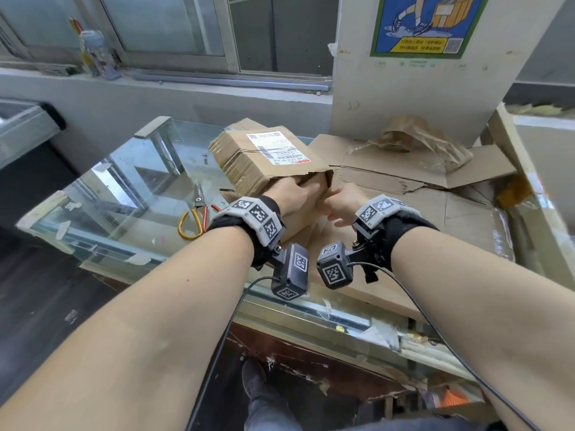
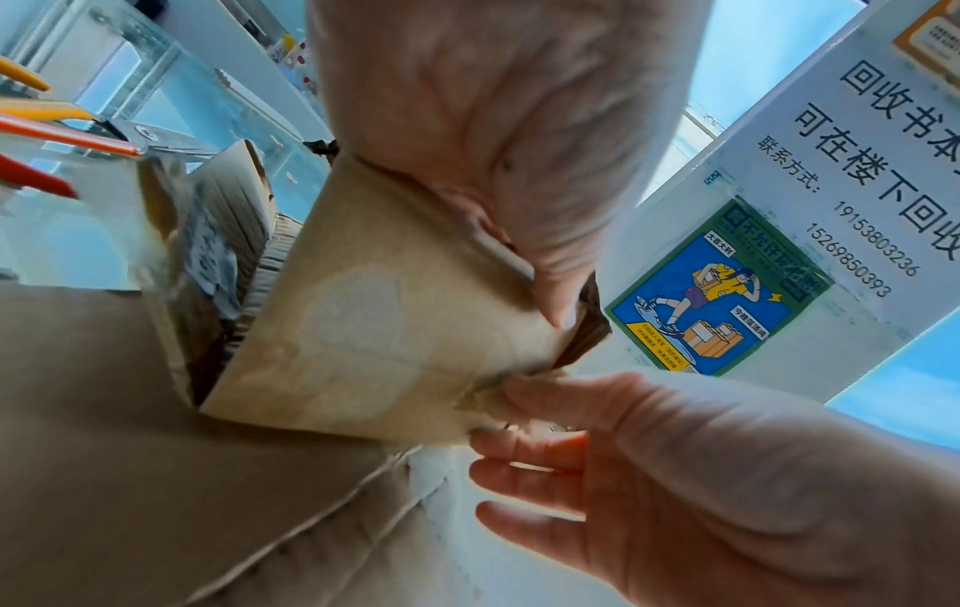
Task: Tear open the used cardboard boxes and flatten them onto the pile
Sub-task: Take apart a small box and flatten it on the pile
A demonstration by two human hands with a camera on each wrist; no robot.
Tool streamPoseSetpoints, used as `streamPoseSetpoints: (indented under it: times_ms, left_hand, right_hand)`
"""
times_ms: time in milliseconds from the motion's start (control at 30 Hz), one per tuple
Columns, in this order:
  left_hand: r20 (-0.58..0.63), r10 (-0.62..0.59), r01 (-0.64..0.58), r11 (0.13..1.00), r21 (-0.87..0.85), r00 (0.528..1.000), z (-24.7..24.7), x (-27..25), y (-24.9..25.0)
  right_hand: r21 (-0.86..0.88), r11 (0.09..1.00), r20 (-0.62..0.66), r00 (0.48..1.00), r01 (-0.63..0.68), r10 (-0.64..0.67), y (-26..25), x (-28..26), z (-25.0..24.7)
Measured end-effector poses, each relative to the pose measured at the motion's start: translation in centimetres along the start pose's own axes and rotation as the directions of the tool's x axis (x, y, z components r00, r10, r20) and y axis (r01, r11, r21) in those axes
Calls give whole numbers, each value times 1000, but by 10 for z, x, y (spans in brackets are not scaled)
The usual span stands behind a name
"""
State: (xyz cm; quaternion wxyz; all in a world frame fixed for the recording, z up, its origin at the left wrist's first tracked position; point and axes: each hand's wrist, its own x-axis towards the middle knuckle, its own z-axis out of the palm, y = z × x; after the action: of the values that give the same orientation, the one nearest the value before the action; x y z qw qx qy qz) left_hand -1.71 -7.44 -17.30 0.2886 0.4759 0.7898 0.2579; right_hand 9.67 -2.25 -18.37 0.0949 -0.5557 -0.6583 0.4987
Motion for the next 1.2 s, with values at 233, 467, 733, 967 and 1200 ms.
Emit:
streamPoseSetpoints:
  times_ms: [233,467,733,967,1200]
  left_hand:
    - [-158,146,-153,988,-32,977,-10,4,16]
    - [-210,214,-210,977,40,954,-8,7,30]
    - [-371,408,-317,905,282,834,-9,1,27]
    - [-478,511,-250,825,507,714,-7,-4,48]
    - [-544,451,-184,861,473,708,-11,-5,78]
  right_hand:
    - [34,981,13,981,192,-192,-4,-5,-30]
    - [93,973,22,977,210,-213,-1,-9,-55]
    - [83,968,5,972,235,-236,-8,-20,-80]
    - [113,928,-149,929,356,-338,-18,-26,-83]
    - [229,884,-191,909,407,-370,-22,-31,-85]
